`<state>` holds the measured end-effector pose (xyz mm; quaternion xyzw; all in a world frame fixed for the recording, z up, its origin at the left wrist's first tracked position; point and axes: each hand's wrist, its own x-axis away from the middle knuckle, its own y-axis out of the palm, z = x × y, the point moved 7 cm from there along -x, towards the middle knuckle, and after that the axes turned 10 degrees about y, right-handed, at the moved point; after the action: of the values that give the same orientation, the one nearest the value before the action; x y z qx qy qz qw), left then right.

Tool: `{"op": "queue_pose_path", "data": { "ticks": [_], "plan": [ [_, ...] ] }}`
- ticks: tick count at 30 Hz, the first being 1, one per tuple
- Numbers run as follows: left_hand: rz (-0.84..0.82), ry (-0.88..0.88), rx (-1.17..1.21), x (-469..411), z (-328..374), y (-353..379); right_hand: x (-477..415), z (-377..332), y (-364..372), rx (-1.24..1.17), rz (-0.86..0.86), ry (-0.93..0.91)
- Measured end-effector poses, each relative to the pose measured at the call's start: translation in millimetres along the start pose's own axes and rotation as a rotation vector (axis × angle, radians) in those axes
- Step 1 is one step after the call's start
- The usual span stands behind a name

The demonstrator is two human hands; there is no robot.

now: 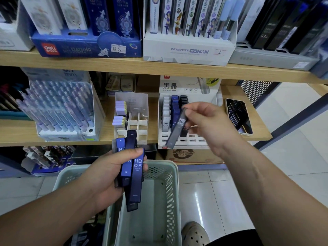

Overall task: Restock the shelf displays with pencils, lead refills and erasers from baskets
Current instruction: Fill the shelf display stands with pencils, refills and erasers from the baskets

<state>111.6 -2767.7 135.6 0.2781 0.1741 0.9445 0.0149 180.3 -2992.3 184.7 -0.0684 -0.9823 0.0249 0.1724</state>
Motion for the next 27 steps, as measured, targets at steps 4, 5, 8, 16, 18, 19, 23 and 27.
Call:
{"op": "queue_pose_path", "data": {
  "ticks": [4, 5, 8, 16, 18, 19, 23, 27],
  "plan": [
    [0.016, -0.018, -0.011, -1, -2, -2, -3, -11, -36, 0.332, 0.221, -0.197],
    [0.018, -0.019, -0.011, -1, -2, -3, -3, -11, -38, 0.380, 0.233, -0.220],
    [0.033, -0.026, -0.005, -1, -3, -2, -4, -9, -35, 0.551, 0.218, -0.303],
    [0.062, -0.045, 0.016, 0, -4, -2, -4, -5, -18, 0.773, 0.153, -0.432],
    [0.067, -0.044, 0.008, 0, -3, -3, -4, -6, -19, 0.795, 0.151, -0.439],
    [0.068, -0.046, 0.007, 0, -3, -4, -4, -6, -20, 0.798, 0.152, -0.443],
    [0.064, -0.047, 0.012, 0, -2, -4, -3, -7, -21, 0.826, 0.163, -0.472],
    [0.060, -0.049, 0.025, 0, -2, -3, -2, -7, -21, 0.839, 0.175, -0.514]
  ]
}}
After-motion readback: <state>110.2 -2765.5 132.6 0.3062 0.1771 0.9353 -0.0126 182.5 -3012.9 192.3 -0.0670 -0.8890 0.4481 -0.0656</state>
